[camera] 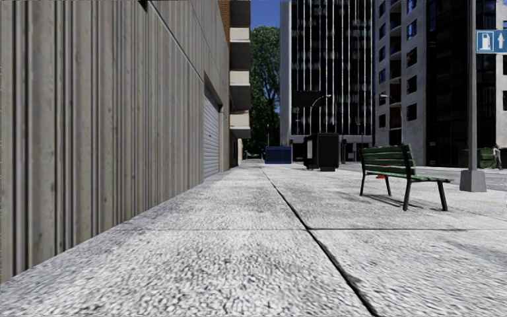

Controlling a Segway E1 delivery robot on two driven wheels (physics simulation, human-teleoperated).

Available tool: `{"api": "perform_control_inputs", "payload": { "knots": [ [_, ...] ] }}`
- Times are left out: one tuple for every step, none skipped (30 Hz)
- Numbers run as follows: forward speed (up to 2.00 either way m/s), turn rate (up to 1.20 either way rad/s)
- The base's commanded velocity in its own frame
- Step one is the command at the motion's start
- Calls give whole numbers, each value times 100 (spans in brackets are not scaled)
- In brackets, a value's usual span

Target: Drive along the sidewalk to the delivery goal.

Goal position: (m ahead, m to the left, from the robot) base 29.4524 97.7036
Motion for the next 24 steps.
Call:
{"api": "perform_control_inputs", "payload": {
  "knots": [
    [200, -38],
    [200, -38],
    [200, -1],
    [200, 0],
    [200, 0],
    [200, 0],
    [200, 0],
    [200, 0],
    [200, 0],
    [200, 0],
    [200, 0],
    [200, 0],
    [200, 0],
    [200, 0],
    [200, 0],
    [200, 0],
    [200, 0],
    [200, 0],
    [200, 0],
    [200, 0],
    [200, 0],
    [200, 0],
    [200, 0],
    [200, 0]
  ]
}}
